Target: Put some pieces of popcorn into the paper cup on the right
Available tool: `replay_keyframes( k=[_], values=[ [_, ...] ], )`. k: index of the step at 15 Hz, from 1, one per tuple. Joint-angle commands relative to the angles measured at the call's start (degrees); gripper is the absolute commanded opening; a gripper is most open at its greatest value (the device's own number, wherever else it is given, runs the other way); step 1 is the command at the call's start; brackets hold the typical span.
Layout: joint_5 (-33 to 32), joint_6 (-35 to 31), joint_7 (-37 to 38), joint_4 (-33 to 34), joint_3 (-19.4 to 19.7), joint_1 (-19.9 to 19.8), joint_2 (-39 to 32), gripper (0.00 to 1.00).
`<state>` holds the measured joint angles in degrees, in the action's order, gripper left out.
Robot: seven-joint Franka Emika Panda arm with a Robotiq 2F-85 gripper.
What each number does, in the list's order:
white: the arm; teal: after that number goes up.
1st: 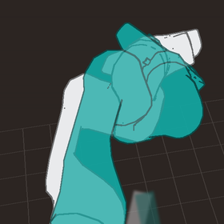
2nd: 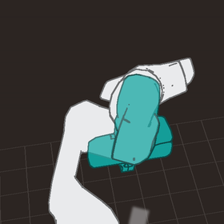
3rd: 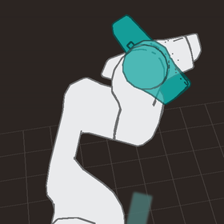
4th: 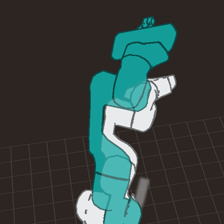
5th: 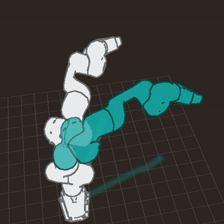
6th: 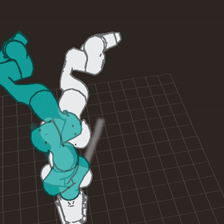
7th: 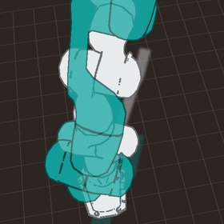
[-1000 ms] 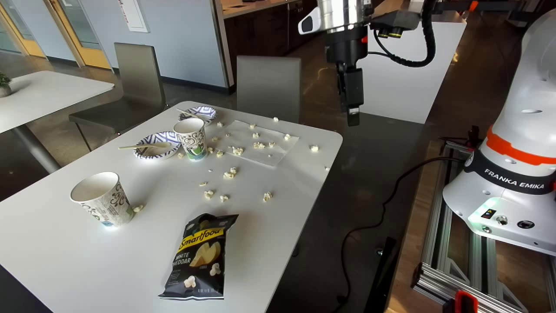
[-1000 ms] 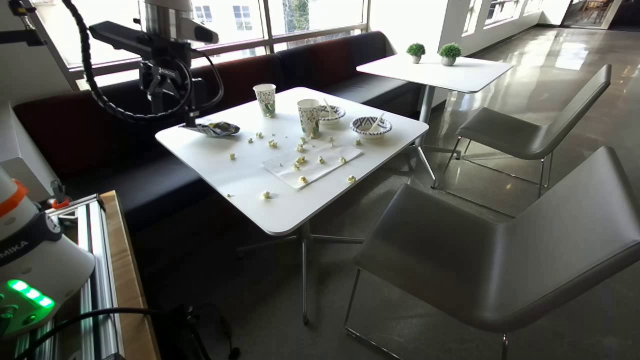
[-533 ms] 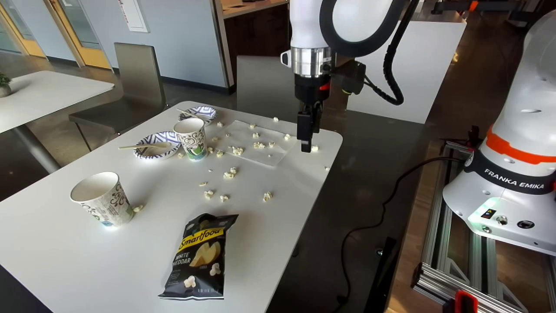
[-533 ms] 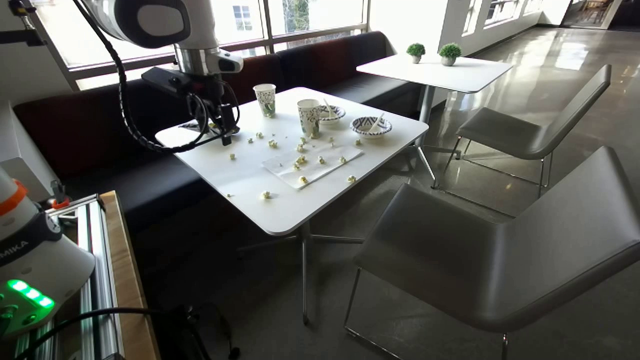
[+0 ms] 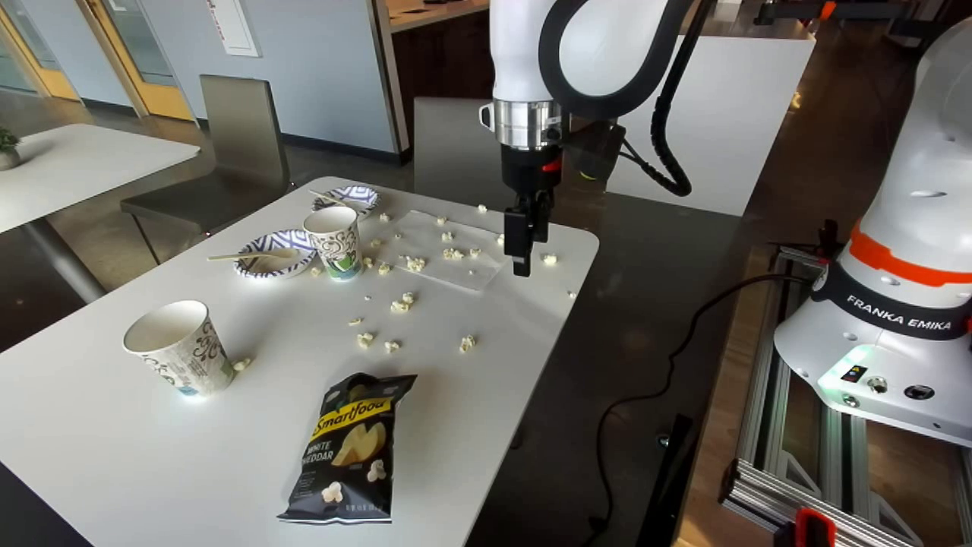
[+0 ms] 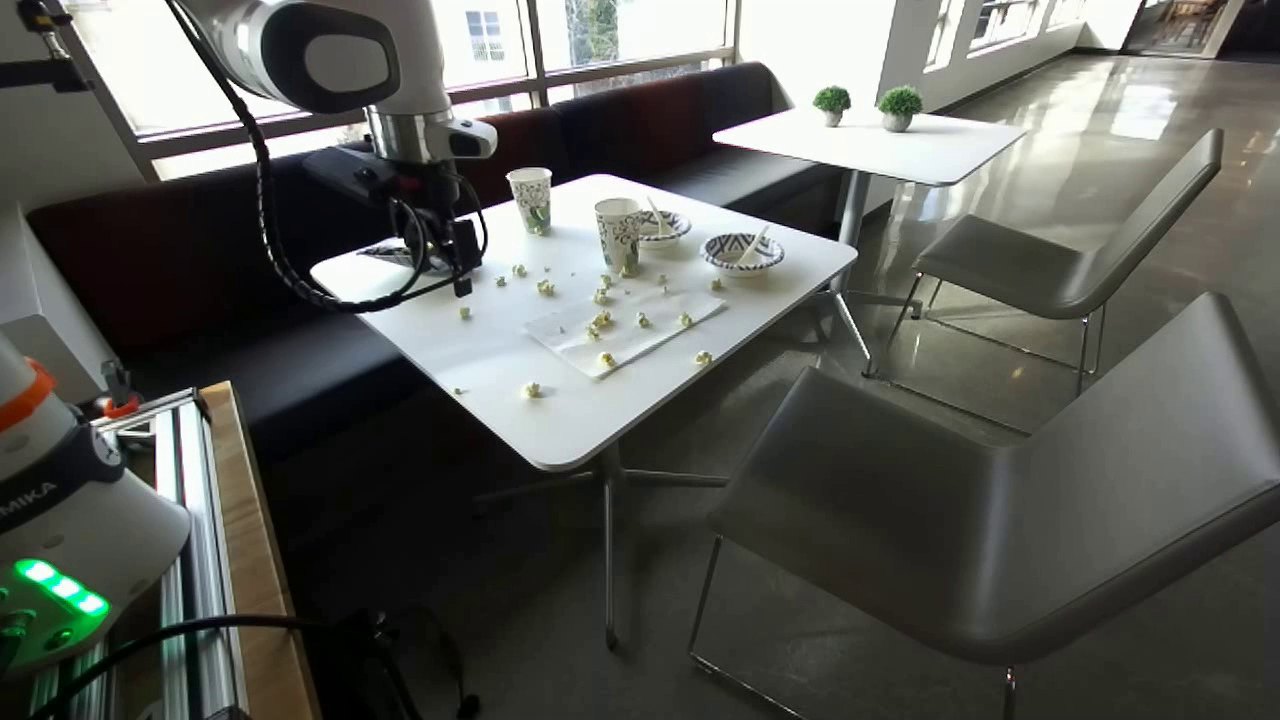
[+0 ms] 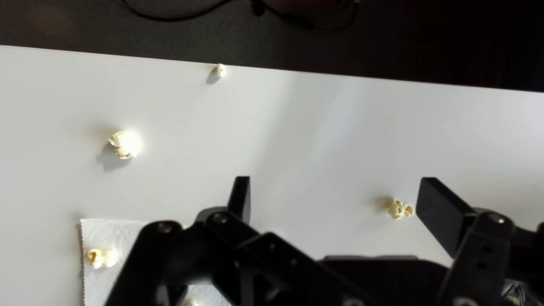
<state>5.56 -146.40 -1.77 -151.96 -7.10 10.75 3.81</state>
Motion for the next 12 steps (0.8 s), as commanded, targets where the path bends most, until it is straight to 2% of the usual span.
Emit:
replay_keyframes(
  k=[1,3,4,7,12],
  values=[
    [-0.26,-1.43,0.45,0.17,-1.00,-0.17,-0.67,1.00],
    [-0.92,-3.39,2.94,1.42,-2.36,0.68,-3.02,1.00],
    [1.07,-4.21,2.50,2.16,-2.99,1.32,-4.17,1.00],
    [-1.97,-7.18,7.51,4.21,-4.76,1.91,-7.91,1.00],
    [-8.13,-13.60,14.41,7.76,-4.01,3.13,-15.40,1.00]
  ],
)
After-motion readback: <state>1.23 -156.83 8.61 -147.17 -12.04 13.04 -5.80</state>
